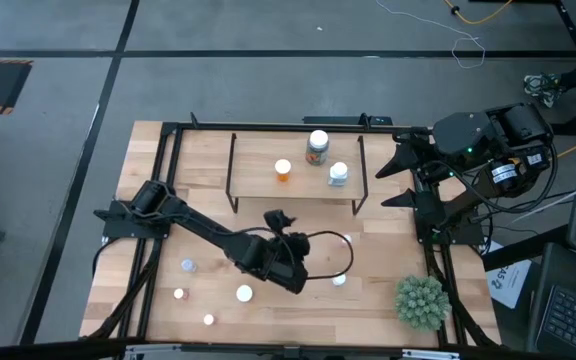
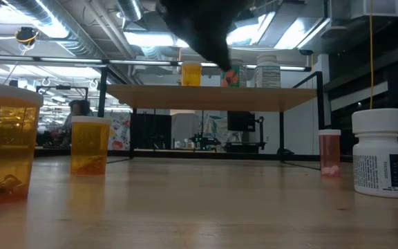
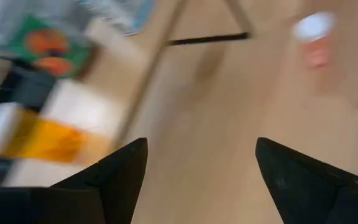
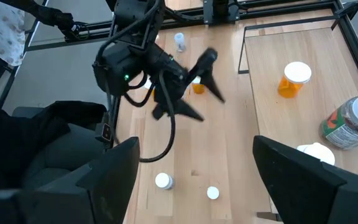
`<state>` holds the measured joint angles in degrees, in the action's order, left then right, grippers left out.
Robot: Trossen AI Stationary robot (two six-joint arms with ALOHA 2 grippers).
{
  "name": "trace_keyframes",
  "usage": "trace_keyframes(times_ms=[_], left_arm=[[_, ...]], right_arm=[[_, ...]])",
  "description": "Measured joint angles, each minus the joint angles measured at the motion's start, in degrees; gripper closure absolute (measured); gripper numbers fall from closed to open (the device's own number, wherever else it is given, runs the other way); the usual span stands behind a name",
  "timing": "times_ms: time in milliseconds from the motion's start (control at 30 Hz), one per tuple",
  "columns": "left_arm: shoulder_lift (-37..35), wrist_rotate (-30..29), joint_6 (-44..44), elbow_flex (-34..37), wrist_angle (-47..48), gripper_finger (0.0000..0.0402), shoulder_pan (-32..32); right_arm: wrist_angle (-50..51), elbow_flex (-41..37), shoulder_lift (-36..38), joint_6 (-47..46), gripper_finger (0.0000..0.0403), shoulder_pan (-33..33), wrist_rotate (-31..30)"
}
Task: Pick and place medicine bottles onto shelf by color
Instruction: Put the top pink pill bottle on the shelf
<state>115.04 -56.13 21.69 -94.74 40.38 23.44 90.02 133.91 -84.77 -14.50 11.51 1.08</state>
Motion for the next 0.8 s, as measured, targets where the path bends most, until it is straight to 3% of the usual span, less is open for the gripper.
trace_keyframes(times_ms=[167, 300, 467, 600, 800], left_arm=[[-0.13, 5.96, -8.33, 0.00, -9.92, 0.0106, 0.00], [-3.60, 6.81, -13.10, 0.07, -9.67, 0.0106, 1.94], [-11.89, 5.03, -12.37, -0.04, -0.38, 0.0106, 4.82], [-18.13, 4.69, -6.83, -0.04, 7.34, 0.0106, 7.16], [-26.67, 4.05, 7.63, 0.00, 23.41, 0.0106, 9.62]], right_arm=[[0.00, 0.00, 0.00, 0.00, 0.0088, -0.02, 0.00], [-0.41, 0.00, 0.00, -0.02, 0.0088, -0.02, -0.02], [-7.40, 0.02, -1.08, 2.40, 0.0088, 0.00, -2.59], [-13.28, 0.04, -3.25, 4.58, 0.0088, -0.05, -4.70], [-5.47, 0.03, -10.21, 1.95, 0.0088, -0.52, -4.81]])
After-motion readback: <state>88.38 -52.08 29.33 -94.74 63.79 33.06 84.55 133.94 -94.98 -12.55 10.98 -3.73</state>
